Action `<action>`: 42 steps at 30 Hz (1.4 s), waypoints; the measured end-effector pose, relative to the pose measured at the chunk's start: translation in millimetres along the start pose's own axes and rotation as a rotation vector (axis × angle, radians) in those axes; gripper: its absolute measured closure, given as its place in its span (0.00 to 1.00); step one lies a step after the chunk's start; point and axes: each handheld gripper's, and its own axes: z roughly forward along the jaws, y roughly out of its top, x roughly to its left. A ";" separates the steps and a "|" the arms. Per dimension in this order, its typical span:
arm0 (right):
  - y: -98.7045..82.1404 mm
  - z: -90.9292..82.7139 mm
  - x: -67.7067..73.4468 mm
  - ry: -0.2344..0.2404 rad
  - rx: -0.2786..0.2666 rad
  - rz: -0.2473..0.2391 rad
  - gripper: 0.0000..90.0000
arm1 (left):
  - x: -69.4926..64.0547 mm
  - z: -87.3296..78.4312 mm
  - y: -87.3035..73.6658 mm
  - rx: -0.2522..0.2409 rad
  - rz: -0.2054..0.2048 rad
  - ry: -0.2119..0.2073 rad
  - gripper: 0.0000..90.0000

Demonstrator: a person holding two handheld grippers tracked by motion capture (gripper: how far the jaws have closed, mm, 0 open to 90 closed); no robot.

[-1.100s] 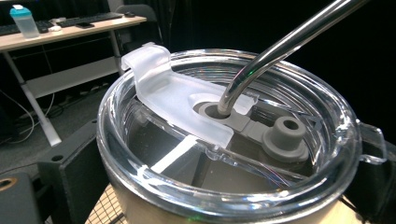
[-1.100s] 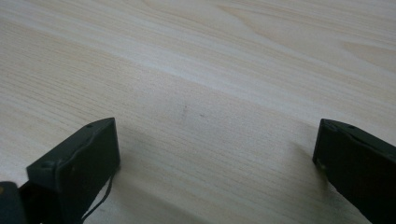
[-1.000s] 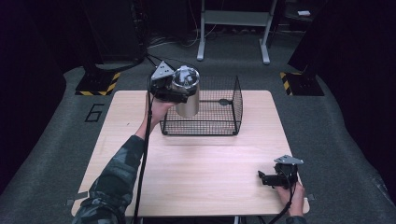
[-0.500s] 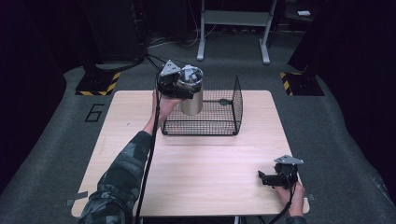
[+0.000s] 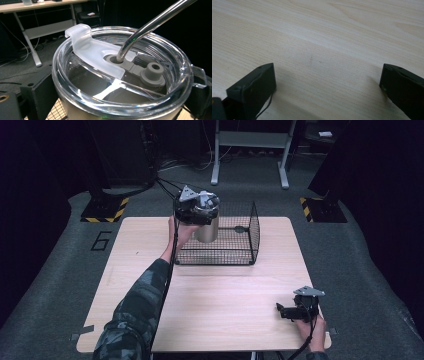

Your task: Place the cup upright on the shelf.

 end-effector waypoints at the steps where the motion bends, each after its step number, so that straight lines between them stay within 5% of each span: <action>1: 0.0 0.0 0.0 0.000 0.000 0.000 0.00 | 0.4 1.8 -0.7 0.004 0.004 0.001 0.04; 17: -0.1 0.1 0.2 -0.002 -0.001 0.000 0.00 | 5.7 26.3 -16.2 0.040 -0.037 0.050 0.04; 42: -0.2 0.0 0.3 -0.002 -0.001 0.001 0.00 | 8.6 59.2 -36.4 0.105 -0.071 0.066 0.04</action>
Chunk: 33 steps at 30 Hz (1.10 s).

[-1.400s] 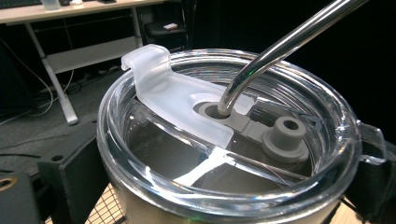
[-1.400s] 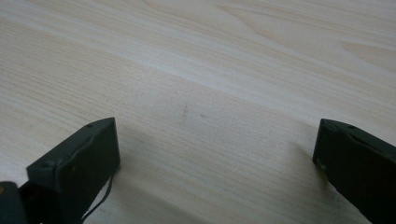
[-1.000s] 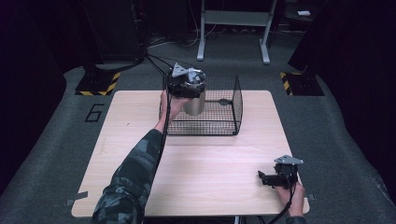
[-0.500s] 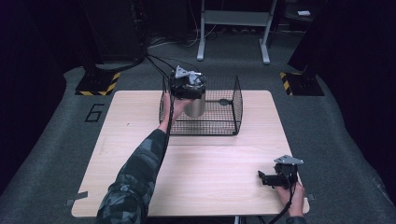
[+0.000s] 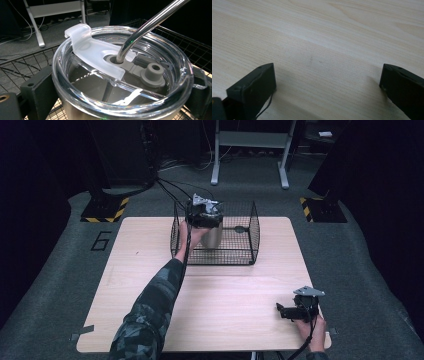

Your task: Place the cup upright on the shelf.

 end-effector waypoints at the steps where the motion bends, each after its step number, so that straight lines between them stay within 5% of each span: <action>1: 0.0 0.0 0.0 0.000 0.000 0.000 0.00 | -0.2 0.9 -0.5 0.000 -0.002 0.003 0.04; 33: 0.1 -0.1 0.1 0.000 0.001 0.002 0.00 | -6.3 21.7 -8.2 0.065 0.006 -0.011 0.04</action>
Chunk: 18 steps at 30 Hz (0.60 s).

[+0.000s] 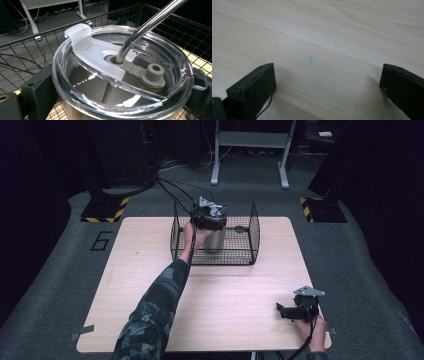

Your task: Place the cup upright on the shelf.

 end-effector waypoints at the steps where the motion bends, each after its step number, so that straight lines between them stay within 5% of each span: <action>1: 0.0 0.0 0.0 0.000 0.000 0.000 0.00 | -0.2 0.0 -0.5 0.002 -0.002 -0.002 0.04; 18: -0.2 -0.4 -0.4 0.004 0.003 -0.008 0.00 | -1.2 -4.2 -11.6 0.025 0.002 -0.014 0.04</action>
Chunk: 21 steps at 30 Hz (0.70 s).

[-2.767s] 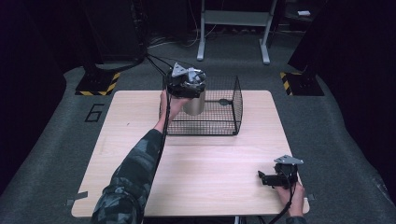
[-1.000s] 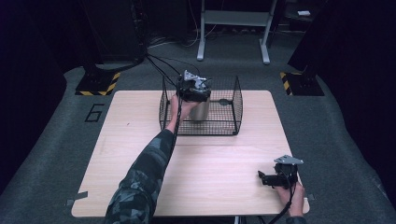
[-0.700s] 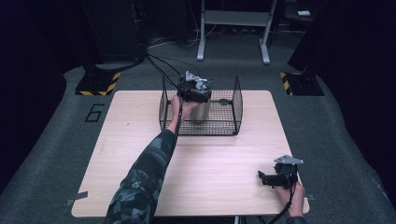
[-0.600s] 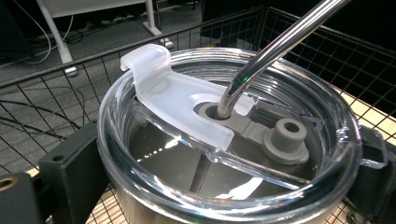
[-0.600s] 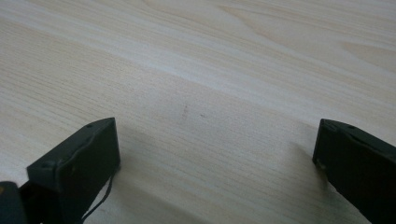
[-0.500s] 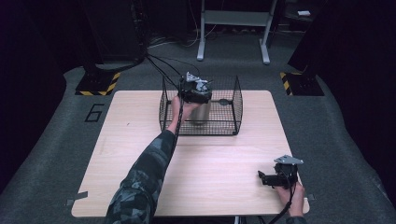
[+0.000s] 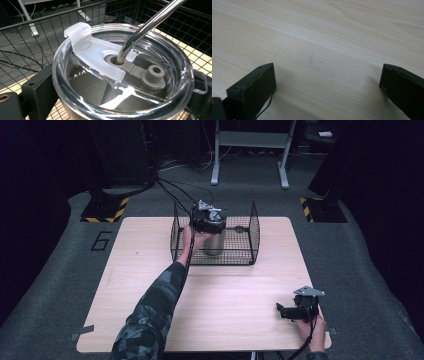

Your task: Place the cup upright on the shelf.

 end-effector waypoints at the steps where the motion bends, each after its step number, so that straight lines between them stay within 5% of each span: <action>1: 0.0 0.0 0.2 -0.001 0.000 0.002 0.00 | -0.3 -1.3 -1.1 0.002 0.002 -0.003 0.04; 21: 0.0 0.2 0.0 0.000 -0.001 0.000 0.00 | -6.5 -15.2 -7.4 0.005 0.046 -0.007 0.03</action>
